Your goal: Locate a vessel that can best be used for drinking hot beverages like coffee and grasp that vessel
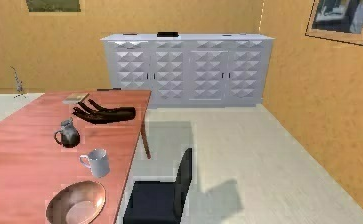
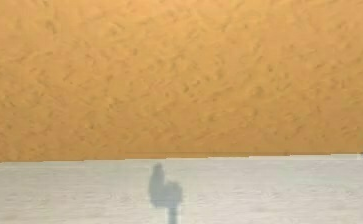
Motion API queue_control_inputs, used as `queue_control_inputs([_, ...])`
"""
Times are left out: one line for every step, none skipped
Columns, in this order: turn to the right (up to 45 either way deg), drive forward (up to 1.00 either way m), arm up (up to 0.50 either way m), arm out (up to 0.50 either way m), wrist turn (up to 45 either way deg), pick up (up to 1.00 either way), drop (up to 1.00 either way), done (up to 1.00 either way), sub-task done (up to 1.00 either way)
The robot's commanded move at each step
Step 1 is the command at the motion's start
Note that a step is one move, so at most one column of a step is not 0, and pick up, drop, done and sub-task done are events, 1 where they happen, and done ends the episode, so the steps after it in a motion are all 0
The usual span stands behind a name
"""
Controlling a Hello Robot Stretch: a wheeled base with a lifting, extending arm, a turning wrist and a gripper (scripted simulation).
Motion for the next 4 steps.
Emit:
queue_control_inputs([0.0,0.55,0.00,0.00,0.0,0.00,0.00,0.00,0.00])
queue_control_inputs([-45.0,0.00,0.00,0.00,0.0,0.00,0.00,0.00,0.00])
queue_control_inputs([-45.0,0.00,0.00,0.00,0.0,0.00,0.00,0.00,0.00])
queue_control_inputs([-45.0,0.00,0.00,0.00,0.0,0.00,0.00,0.00,0.00])
